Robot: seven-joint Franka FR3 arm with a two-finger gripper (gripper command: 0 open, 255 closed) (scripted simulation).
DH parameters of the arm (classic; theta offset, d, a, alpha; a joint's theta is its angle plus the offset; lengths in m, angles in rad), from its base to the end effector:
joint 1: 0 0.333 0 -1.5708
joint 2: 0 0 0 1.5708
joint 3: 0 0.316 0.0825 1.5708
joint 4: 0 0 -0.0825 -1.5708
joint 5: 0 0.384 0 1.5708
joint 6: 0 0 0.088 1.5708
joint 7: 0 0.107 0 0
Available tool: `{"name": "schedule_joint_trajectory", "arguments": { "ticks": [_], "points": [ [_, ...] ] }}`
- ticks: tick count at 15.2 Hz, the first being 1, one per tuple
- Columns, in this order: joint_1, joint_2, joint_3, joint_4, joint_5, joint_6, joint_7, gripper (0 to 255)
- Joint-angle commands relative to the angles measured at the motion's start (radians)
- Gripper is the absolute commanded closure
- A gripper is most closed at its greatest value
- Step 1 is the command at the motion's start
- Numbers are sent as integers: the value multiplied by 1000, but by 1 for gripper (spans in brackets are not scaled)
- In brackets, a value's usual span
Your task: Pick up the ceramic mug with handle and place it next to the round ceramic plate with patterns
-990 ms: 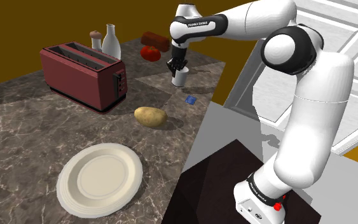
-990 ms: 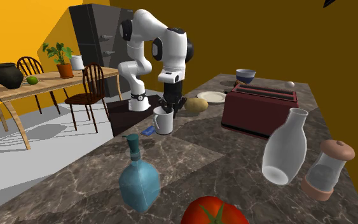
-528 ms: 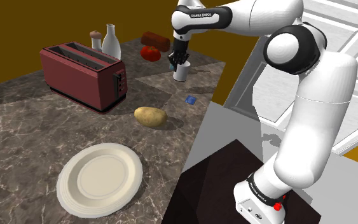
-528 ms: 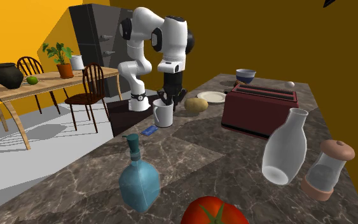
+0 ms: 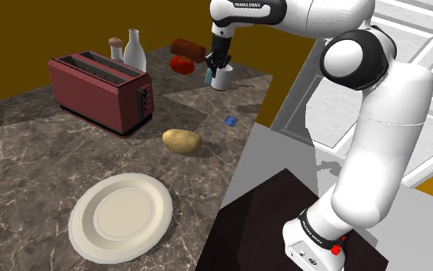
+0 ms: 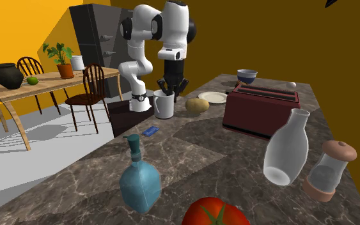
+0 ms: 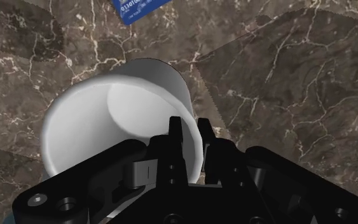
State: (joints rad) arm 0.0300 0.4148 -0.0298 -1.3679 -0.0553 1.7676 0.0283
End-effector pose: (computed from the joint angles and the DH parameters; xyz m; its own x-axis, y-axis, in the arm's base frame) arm 0.6820 -0.0012 0.4808 0.9998 -0.0149 -0.0135 -0.0140 -0.9977 0.0664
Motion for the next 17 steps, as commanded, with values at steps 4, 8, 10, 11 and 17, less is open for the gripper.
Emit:
{"name": "schedule_joint_trajectory", "arguments": {
  "ticks": [4, 8, 10, 11, 17],
  "points": [
    [1, -1, 0, 63, 0, -64, -3, 255],
    [15, -19, 5, 73, -2, -94, 14, 255],
    [42, -60, 17, 13, -6, -77, 54, 255],
    [56, -79, 23, -14, -8, -70, 74, 255],
    [135, -166, 66, -137, -17, -43, 199, 255]
  ]
}}
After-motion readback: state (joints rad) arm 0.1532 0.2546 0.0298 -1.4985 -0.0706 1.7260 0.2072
